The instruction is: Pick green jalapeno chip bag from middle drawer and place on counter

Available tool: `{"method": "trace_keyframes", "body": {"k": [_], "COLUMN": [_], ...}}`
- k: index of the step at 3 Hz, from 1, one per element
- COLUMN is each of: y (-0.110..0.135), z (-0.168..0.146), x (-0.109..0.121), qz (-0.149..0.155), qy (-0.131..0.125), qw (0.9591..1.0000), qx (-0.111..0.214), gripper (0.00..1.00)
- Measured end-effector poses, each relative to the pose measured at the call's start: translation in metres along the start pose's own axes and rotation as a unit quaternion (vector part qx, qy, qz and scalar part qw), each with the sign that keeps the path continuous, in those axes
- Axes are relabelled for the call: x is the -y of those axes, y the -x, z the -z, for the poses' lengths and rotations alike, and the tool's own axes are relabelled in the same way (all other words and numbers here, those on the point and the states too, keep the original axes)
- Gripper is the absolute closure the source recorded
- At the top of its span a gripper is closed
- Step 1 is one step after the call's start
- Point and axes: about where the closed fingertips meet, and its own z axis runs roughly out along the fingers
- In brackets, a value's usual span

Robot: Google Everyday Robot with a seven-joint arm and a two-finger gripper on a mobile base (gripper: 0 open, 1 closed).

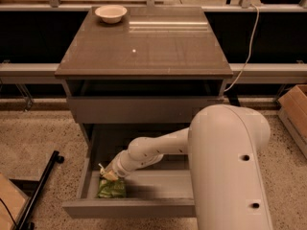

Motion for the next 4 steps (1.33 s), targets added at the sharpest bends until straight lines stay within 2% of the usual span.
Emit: {"method": "trace_keyframes", "body": {"k": [1,2,3,4], "y": [-0.005,0.008,0.047,0.089], "z": [0.004,0.023,0.067,0.106], "x": [0.003,-0.013,-0.044,-0.086], "qz": [-0.008,0.005,0.040,0.060], "qy": [-0.010,-0.029,-0.071,-0.112], "qw": [0.9999,0.9992,0.9943,0.9871], "qx": [0.005,0.026,0.069,0.097], "gripper": [1.00,1.00,1.00,1.00]}}
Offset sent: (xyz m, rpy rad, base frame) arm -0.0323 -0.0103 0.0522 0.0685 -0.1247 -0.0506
